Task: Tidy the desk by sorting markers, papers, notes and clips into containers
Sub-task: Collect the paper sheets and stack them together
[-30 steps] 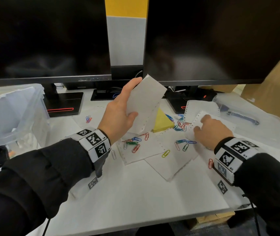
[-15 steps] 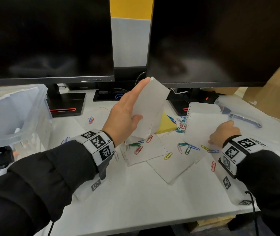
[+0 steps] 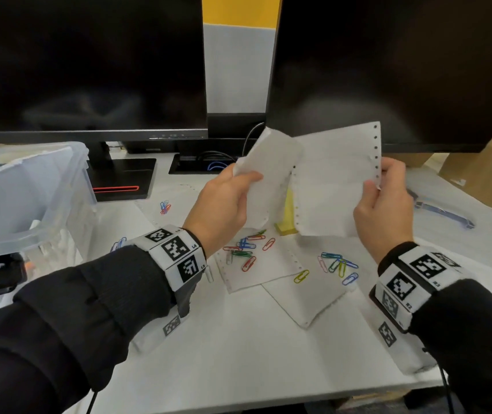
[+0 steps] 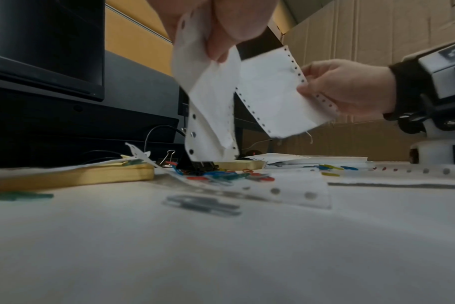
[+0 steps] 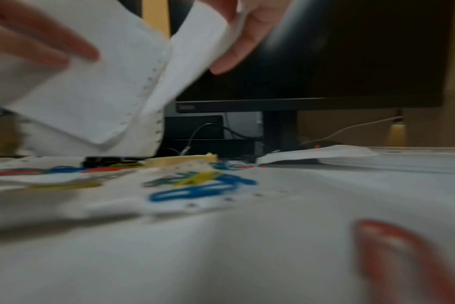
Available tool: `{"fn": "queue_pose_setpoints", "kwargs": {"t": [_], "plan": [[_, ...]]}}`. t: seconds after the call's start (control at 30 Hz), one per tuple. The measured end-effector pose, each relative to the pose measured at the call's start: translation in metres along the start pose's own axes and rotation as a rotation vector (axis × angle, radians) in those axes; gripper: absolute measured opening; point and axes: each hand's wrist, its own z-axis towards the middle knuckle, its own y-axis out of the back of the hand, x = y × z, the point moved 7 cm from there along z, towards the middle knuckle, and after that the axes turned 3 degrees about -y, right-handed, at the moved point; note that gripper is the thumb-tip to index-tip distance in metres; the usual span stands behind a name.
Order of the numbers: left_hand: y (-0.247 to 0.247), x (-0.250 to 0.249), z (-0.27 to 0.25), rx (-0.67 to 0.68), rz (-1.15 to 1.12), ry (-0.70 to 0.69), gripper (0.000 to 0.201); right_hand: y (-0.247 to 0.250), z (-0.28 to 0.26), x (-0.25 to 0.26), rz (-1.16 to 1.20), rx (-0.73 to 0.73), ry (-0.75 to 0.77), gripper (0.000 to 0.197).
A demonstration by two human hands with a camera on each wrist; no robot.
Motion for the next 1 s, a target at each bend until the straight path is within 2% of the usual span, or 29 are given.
{"fn": "queue_pose_setpoints", "kwargs": {"t": [0.17,0.3,0.37,0.47,0.6,0.67,0.73,0.83,0.93,1.0], "plan": [[0.002,0.002,0.000,-0.011,-0.016,0.064,0.054,-0.016,-0.009,0.024,0.184,0.033,0.149,0.036],[0.005,0.011,0.002,-0.049,-0.042,0.154,0.063,-0.011,-0.007,0.024,0.263,-0.009,0.152,0.032],[0.002,0.009,0.002,-0.017,-0.065,0.135,0.063,-0.012,-0.008,0.026,0.305,0.010,0.159,0.028],[-0.002,-0.002,0.002,0.013,-0.083,0.011,0.054,-0.025,-0.014,0.035,0.359,0.094,0.191,0.024],[0.002,0.003,0.005,-0.079,-0.049,-0.016,0.039,-0.040,-0.018,0.041,0.322,0.189,0.219,0.022],[0.003,0.005,0.005,-0.100,-0.027,-0.016,0.034,-0.044,-0.012,0.031,0.146,0.195,0.166,0.026],[0.004,0.004,0.003,-0.124,-0.031,0.001,0.025,-0.042,0.003,0.010,-0.125,0.164,0.055,0.033],[0.007,0.002,0.003,-0.153,-0.036,0.013,0.017,-0.025,0.032,-0.039,-0.446,0.161,-0.234,0.048],[0.008,0.001,0.003,-0.163,-0.057,0.010,0.019,0.000,0.053,-0.095,-0.637,0.168,-0.502,0.065],[0.007,0.003,0.003,-0.147,-0.067,0.024,0.017,0.006,0.065,-0.120,-0.716,0.188,-0.537,0.070]]}}
